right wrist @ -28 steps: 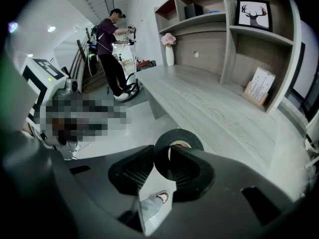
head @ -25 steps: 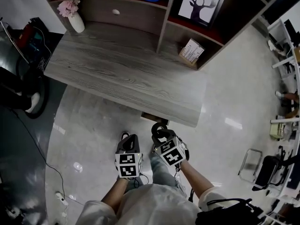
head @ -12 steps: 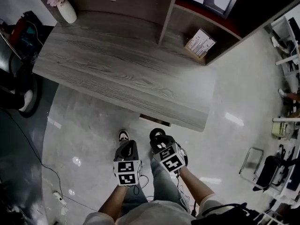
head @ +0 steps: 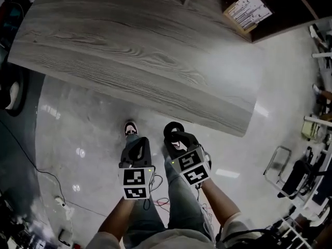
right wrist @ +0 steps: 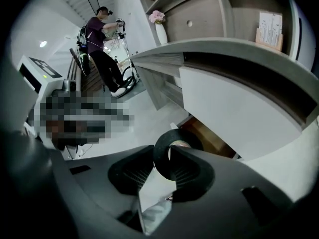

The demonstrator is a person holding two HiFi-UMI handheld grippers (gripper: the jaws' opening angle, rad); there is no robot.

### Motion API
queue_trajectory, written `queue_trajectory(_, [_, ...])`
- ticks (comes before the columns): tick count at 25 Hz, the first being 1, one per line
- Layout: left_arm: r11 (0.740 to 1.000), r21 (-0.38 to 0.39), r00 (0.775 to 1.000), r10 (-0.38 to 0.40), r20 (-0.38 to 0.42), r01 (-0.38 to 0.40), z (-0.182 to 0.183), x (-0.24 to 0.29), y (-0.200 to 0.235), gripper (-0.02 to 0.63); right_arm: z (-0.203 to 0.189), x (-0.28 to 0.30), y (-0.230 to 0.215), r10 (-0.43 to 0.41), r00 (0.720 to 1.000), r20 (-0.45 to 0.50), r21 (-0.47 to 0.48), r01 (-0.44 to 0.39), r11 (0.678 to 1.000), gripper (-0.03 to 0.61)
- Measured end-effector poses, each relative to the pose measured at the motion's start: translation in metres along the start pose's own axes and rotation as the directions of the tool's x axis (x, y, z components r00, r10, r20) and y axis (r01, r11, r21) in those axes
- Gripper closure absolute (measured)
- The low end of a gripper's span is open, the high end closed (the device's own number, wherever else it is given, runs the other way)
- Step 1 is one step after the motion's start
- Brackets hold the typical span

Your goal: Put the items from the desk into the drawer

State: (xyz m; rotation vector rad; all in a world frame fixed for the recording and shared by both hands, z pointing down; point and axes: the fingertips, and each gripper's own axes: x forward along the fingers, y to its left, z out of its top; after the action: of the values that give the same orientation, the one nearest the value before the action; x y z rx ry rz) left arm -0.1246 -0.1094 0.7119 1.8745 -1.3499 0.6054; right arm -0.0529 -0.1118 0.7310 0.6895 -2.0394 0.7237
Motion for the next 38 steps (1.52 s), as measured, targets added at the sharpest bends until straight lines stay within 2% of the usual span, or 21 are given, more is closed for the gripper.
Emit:
queue_trajectory(5, [1.0, -0.026, 1.0, -0.007, -0.017, 0.007, -0.02, 0.028, 0.012, 0.617, -0.009, 0.018, -0.01, -0.007, 0.999, -0.031, 0.006, 0.007, 1.0, 0.483])
queue_trajectory(11, [0.997, -0.072, 1.0, -0.017, -0.012, 0.016, -0.025, 0.045, 0.02, 0.617, -0.015, 0.03, -0.025, -0.066, 0.995, -0.069, -0.011, 0.065, 0.998, 0.482])
queue_trajectory(18, [0.995, -0.093, 0.999, -0.048, 0.003, 0.048, -0.026, 0.046, 0.017, 0.617, -0.011, 0.045, -0.04, -0.09, 0.992, -0.088, 0.008, 0.091, 0.996, 0.482])
queue_trajectory(25, [0.986, -0.157, 0.998, -0.055, -0.006, 0.053, -0.036, 0.05, 0.021, 0.617, -0.003, 0.059, -0.047, -0.087, 0.99, -0.11, 0.007, 0.088, 0.996, 0.482])
queue_trajectory(31, [0.993, -0.104, 0.999, -0.051, 0.001, 0.051, -0.027, 0.054, 0.022, 0.617, 0.001, 0.06, -0.055, -0.129, 0.988, -0.088, 0.023, 0.132, 0.991, 0.482])
queue_trajectory(38, [0.992, -0.112, 0.999, -0.053, 0.006, 0.053, -0.019, 0.057, 0.021, 0.617, 0.006, 0.06, -0.062, -0.141, 0.989, -0.045, 0.073, 0.144, 0.987, 0.479])
